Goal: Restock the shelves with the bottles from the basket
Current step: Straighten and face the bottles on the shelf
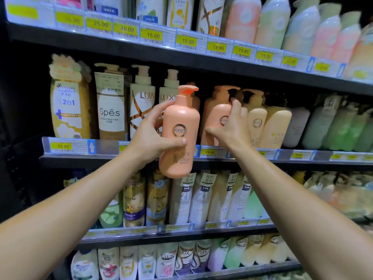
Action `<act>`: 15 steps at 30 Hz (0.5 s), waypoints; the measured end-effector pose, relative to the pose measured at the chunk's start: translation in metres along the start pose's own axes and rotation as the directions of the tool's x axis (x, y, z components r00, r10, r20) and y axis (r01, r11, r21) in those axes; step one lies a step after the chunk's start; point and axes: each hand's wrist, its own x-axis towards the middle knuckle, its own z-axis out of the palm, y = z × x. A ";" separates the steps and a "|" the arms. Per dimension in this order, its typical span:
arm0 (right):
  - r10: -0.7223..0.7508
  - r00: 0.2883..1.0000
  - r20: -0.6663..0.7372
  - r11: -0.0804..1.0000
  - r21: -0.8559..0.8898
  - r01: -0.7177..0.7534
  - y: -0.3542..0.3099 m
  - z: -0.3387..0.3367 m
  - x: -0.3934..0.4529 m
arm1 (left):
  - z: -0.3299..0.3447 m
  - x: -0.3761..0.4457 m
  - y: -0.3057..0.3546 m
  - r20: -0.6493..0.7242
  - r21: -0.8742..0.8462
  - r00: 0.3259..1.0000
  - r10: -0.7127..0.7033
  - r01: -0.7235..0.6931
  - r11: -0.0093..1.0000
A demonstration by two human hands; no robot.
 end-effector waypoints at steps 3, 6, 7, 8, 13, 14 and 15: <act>-0.023 0.999 -0.025 0.995 -0.097 0.021 -0.003 -0.002 -0.004 | 0.000 -0.001 0.001 0.005 -0.011 1.000 0.001 0.000 1.000; -0.205 0.972 -0.115 0.959 -0.222 0.176 -0.005 -0.005 -0.011 | -0.001 -0.002 0.003 0.003 -0.013 1.000 0.004 -0.004 1.000; -0.277 0.956 -0.094 0.933 -0.264 0.245 -0.006 -0.006 -0.012 | -0.002 -0.002 0.003 0.001 -0.013 1.000 0.002 -0.002 1.000; -0.329 0.943 -0.049 0.901 -0.315 0.298 -0.006 -0.007 -0.011 | -0.002 -0.002 0.003 0.000 -0.016 1.000 -0.003 0.003 1.000; -0.329 0.944 0.039 0.860 -0.400 0.316 -0.001 -0.007 -0.007 | -0.005 -0.003 0.002 -0.026 -0.030 1.000 -0.015 0.014 0.999; -0.324 0.946 0.030 0.863 -0.401 0.309 0.000 -0.008 -0.006 | -0.006 -0.003 0.003 -0.030 -0.031 0.999 -0.016 0.015 0.999; -0.320 0.947 0.026 0.862 -0.406 0.303 0.000 -0.008 -0.005 | -0.006 -0.003 0.004 -0.032 -0.031 0.999 -0.018 0.017 0.999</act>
